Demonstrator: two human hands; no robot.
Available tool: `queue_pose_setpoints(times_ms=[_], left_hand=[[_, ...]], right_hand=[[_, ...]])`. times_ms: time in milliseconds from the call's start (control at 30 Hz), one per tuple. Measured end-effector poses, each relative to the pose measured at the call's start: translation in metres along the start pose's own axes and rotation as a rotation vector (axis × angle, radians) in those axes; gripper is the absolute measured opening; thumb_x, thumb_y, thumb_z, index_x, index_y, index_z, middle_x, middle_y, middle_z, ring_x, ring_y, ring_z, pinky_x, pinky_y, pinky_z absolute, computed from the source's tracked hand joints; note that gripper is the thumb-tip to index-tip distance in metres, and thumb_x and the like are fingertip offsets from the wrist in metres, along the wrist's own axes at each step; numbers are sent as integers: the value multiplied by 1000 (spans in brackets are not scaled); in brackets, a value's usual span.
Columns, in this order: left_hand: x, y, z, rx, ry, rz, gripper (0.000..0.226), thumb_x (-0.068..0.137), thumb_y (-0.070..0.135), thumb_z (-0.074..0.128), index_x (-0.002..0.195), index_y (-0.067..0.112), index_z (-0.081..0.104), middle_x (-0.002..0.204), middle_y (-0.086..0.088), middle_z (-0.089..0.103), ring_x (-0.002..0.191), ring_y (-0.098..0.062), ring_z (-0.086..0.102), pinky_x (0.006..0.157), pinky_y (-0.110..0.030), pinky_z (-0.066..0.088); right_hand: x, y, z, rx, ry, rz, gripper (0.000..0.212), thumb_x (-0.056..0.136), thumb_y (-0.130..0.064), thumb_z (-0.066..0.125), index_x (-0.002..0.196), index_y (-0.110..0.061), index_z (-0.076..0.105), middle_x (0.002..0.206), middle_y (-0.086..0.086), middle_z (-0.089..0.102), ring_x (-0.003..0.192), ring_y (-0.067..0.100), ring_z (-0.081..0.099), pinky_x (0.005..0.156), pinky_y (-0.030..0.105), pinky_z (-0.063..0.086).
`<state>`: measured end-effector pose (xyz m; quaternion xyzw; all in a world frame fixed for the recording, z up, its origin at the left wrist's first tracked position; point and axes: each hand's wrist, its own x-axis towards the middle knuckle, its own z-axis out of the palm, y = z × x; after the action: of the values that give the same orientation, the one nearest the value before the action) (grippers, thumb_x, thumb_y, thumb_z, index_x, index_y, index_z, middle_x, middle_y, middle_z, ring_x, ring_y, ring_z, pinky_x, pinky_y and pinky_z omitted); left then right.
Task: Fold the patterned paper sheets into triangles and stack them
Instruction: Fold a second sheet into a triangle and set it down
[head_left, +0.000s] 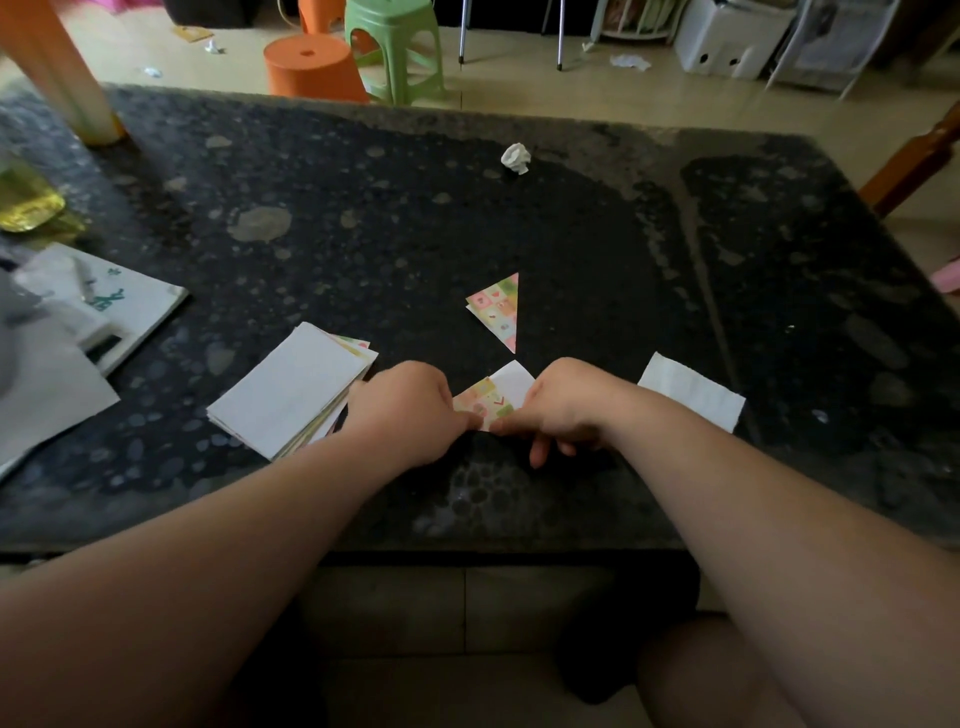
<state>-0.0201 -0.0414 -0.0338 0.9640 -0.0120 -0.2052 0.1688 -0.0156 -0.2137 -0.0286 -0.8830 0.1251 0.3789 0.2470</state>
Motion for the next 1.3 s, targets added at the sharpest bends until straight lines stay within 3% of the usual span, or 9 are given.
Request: queue_pose_setpoints(times_ms=[233,633,800,933,1033,1167,1300], left_hand=[[12,4,-11,62,-143,-76,47,76,64,78,85,18,74,86,-1,71,82,-20,67,81,-40,60],[16,1,-31,73,-290,-94,48,87,50,75,119,14,72,115,-5,69,111,-25,63,100,-40,53],[20,-8,-41,47,-335,-133,41,87,45,77,109,10,75,112,-8,74,110,-26,67,102,-40,52],[23,-20,-35,-71,-261,-104,33,81,35,84,98,8,78,97,-9,78,93,-24,74,88,-36,59],[23,-24,-37,-100,-251,-103,29,81,29,84,97,6,77,90,-9,77,79,-22,69,78,-31,56],[22,-22,-43,-67,-351,-153,31,90,28,78,106,2,74,105,-13,77,105,-31,71,75,-30,48],[21,-24,-47,-111,-369,-172,28,93,22,75,107,-1,72,108,-17,76,96,-28,69,76,-32,48]], right_hand=[[-1,-6,1,-12,17,52,42,87,-57,74,86,-14,71,64,-2,75,40,11,50,48,21,38],[-6,-11,-2,-2,-29,97,32,93,-45,73,90,-13,69,66,-2,75,42,10,49,47,21,38],[-5,-8,-2,12,-37,84,33,92,-45,74,91,-13,70,68,-2,77,43,12,49,52,23,40],[-4,-6,-3,28,-42,77,32,92,-44,75,90,-13,71,71,-1,77,45,12,49,53,24,39],[-4,-4,-4,42,-50,67,32,91,-43,76,89,-12,70,72,0,78,44,12,49,53,24,39],[-3,-2,-6,24,-58,69,32,91,-43,76,93,-12,70,72,-1,78,45,12,49,55,25,39],[-5,1,-10,2,-62,69,30,93,-41,74,99,-11,71,75,-1,78,42,12,49,56,26,38]])
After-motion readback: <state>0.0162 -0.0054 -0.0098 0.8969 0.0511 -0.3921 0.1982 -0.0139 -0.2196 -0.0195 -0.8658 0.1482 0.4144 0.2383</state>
